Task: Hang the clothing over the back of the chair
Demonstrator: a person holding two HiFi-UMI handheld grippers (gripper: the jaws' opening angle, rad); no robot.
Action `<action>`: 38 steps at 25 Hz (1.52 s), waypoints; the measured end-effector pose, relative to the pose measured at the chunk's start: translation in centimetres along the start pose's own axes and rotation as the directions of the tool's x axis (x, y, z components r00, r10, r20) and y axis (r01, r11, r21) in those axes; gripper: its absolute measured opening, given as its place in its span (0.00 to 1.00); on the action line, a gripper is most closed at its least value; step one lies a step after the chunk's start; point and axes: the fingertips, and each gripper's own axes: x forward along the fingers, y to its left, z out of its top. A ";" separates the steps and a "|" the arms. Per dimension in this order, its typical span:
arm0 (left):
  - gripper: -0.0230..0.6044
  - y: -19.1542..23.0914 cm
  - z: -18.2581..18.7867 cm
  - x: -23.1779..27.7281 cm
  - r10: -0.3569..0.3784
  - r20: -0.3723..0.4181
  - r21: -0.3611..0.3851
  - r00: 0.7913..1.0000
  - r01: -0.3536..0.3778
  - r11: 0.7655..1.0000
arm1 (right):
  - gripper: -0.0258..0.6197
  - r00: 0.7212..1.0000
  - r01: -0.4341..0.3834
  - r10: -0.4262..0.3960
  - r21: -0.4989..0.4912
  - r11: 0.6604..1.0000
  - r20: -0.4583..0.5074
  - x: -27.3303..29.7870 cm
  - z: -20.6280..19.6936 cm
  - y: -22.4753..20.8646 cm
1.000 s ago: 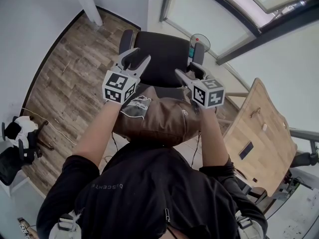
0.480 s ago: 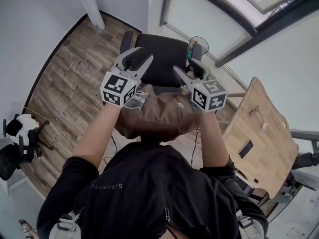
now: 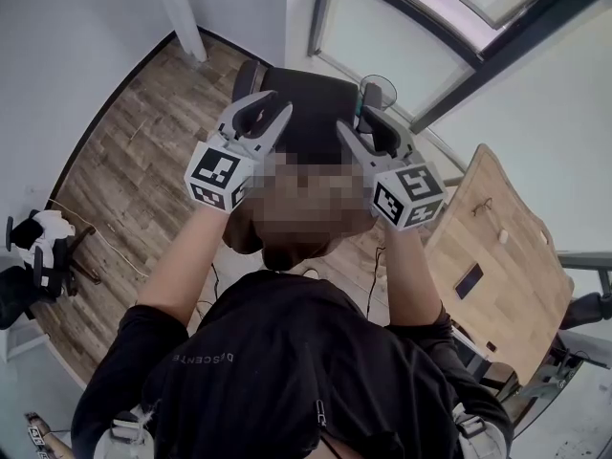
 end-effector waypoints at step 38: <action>0.07 -13.5 0.6 -16.0 -0.020 0.032 0.060 0.999 0.018 0.998 | 0.05 0.994 0.011 -0.001 -0.087 0.996 0.109 -13.7 -2.8 14.9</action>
